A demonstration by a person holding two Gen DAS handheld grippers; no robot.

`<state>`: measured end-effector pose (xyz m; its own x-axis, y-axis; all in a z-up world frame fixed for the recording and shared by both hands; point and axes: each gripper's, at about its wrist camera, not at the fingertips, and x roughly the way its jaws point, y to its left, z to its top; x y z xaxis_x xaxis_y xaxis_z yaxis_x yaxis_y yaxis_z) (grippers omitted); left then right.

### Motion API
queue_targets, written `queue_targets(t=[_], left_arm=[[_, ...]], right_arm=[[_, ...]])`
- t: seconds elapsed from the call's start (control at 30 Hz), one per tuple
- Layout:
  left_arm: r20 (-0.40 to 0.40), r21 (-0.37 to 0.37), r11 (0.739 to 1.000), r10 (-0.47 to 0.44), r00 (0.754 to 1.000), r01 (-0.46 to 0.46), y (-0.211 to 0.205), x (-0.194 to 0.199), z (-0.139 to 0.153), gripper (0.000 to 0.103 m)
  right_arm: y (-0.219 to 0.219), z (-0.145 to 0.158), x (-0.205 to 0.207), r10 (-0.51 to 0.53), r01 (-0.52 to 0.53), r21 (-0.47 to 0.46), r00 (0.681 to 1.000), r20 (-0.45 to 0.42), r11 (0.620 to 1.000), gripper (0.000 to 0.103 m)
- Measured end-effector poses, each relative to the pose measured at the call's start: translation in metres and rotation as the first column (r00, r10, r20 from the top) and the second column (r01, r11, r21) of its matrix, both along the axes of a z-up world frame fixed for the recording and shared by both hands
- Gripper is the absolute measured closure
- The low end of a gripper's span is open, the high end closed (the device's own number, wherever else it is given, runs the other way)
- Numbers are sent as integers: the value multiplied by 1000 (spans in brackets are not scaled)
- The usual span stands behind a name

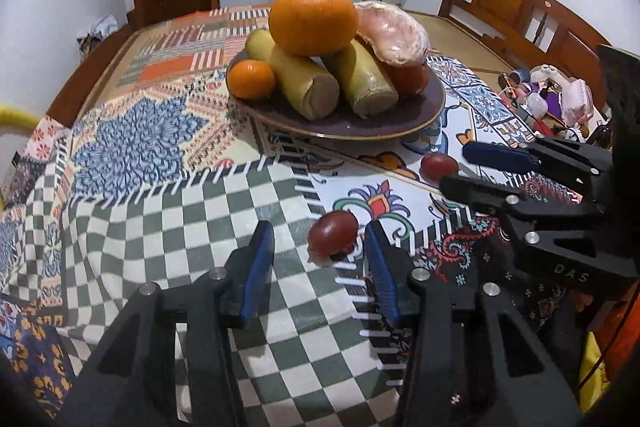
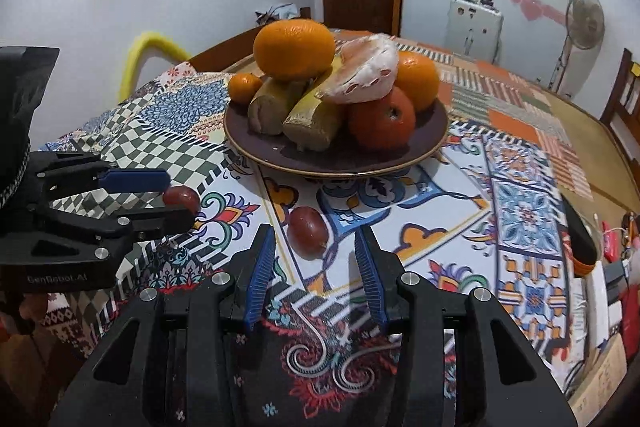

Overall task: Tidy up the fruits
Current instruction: 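Grasp a dark red date with the left tool while the right tool grasps the other date, then place the date on the plate with the left tool while the right tool places its date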

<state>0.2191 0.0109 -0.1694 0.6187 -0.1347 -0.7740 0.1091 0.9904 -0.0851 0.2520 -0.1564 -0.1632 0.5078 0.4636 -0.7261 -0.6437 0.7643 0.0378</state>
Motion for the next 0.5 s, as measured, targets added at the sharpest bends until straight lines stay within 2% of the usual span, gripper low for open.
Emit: queue_targets(t=[0.13, 0.27, 0.5], left_arm=[[11, 5, 1000, -15, 1000, 15, -3, 4, -1, 73], [21, 10, 1000, -25, 999, 25, -6, 5, -1, 82], [32, 19, 1000, -25, 999, 24, -10, 3, 3, 83]], right_arm=[[5, -2, 4, 9, -9, -15, 1000, -10, 1000, 78], [9, -3, 3, 6, -6, -40, 1000, 7, 999, 82], [3, 2, 2, 5, -5, -5, 1000, -1, 1000, 86]])
